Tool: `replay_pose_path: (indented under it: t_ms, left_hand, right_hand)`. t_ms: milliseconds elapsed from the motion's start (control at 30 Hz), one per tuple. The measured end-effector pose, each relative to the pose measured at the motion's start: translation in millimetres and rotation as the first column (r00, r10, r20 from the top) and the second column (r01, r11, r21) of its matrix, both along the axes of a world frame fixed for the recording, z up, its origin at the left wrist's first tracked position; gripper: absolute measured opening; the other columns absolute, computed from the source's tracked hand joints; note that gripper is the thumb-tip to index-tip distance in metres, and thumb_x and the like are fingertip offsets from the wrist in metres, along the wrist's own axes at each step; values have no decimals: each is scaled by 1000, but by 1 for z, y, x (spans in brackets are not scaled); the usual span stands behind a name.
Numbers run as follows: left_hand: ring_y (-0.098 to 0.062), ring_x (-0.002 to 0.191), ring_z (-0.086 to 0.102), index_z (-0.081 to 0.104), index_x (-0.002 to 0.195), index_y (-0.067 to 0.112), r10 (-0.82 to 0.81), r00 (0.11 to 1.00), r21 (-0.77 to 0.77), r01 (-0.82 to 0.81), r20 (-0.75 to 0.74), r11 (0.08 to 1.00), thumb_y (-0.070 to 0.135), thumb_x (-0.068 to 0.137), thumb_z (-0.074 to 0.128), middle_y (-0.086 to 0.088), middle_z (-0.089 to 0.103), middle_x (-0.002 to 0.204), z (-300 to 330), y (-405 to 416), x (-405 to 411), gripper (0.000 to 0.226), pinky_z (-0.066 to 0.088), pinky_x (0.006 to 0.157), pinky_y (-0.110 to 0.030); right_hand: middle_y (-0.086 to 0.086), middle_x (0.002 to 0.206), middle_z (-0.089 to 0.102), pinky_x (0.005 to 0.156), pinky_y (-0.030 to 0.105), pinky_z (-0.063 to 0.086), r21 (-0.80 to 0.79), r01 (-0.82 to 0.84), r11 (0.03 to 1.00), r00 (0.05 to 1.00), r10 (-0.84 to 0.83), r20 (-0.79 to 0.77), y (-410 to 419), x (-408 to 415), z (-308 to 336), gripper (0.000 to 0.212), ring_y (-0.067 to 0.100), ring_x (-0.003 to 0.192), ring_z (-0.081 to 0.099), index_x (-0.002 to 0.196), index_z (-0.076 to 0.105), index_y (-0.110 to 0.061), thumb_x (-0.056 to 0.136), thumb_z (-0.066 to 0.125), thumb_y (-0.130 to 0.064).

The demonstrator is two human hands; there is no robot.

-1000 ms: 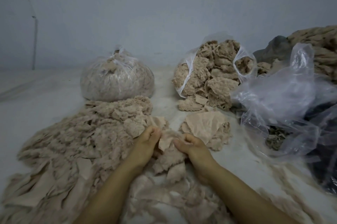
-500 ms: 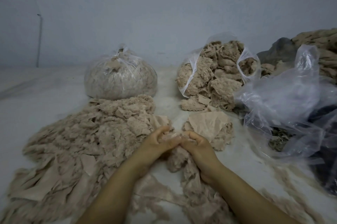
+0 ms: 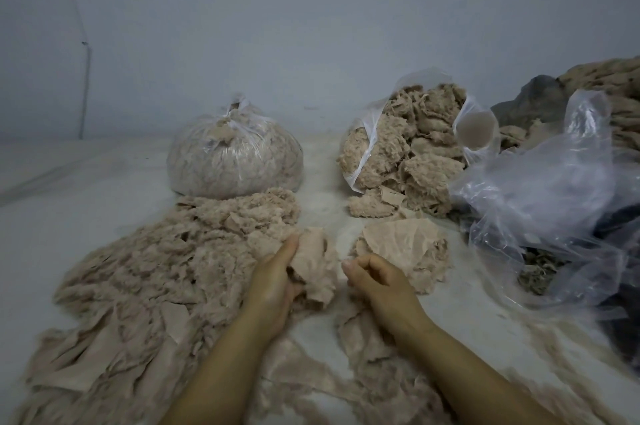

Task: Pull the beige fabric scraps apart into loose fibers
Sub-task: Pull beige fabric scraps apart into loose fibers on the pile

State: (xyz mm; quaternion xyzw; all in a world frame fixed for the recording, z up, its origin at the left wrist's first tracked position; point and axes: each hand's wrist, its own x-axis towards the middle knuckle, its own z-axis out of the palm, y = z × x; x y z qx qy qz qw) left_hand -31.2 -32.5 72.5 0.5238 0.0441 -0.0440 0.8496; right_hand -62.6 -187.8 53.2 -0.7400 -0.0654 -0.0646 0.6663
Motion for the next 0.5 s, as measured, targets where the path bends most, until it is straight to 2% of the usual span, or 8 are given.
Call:
replay_pose_path:
  t_ms: [67, 133, 200, 267, 333, 433, 500]
  left_hand:
    - [-33, 92, 68, 70, 101, -2, -100, 995, -18, 100, 20, 995, 25, 91, 53, -24, 69, 102, 0, -7, -6, 33, 58, 76, -44]
    - [-30, 87, 70, 74, 91, 0, -158, 985, -75, 163, 67, 984, 24, 84, 57, -24, 70, 99, 2, -10, -9, 31, 59, 68, -36]
    - [-26, 86, 70, 71, 94, -1, -105, 990, -186, 121, 95, 975, 19, 86, 55, -20, 70, 99, 2, -8, -7, 27, 59, 68, -34]
    - [-24, 86, 70, 66, 101, -2, -62, 994, -259, 83, 88, 962, 15, 94, 49, -18, 71, 99, 2, -4, -4, 25, 59, 67, -34]
    - [-24, 85, 71, 64, 105, -2, -90, 993, -266, 108, 78, 958, 16, 96, 47, -17, 71, 100, 1, -3, -4, 27, 59, 65, -34]
    - [-28, 89, 71, 63, 110, -3, -183, 981, -232, 194, 68, 953, 22, 87, 54, -21, 70, 104, 1, -7, -8, 35, 60, 69, -36]
    - [-29, 89, 70, 61, 113, 0, -258, 962, -170, 269, 83, 948, 26, 79, 62, -20, 70, 105, 0, -11, -13, 43, 60, 69, -38]
  right_hand:
    - [3, 70, 59, 63, 24, 46, 43, -32, 999, 999, 34, -39, 5, -3, 1, 46, 13, 65, 54, 82, 60, -8, 72, 68, -52]
    - [10, 76, 68, 66, 32, 51, 138, -9, 990, 998, 18, -66, 7, -5, 1, 28, 20, 69, 63, 86, 63, -8, 83, 70, -35]
    - [7, 74, 72, 61, 29, 53, 300, 45, 953, 995, -15, -101, 4, -1, 2, 8, 19, 68, 67, 85, 67, -12, 91, 63, -15]
    - [-1, 60, 63, 52, 22, 48, 387, 69, 919, 988, -11, -151, -1, 3, 0, 30, 11, 55, 59, 68, 67, -19, 93, 57, -7]
    - [0, 60, 59, 55, 25, 49, 399, 70, 914, 980, 12, -201, -1, 5, -2, 30, 9, 54, 58, 70, 66, -16, 95, 53, -8]
    - [6, 78, 70, 69, 37, 57, 452, 47, 891, 977, 53, -207, 1, 5, -1, 19, 18, 74, 69, 81, 67, -14, 95, 54, -16]
    - [13, 86, 73, 74, 38, 57, 451, 89, 888, 987, -19, -159, 0, 7, 1, 14, 26, 81, 70, 85, 69, -8, 92, 60, -16]
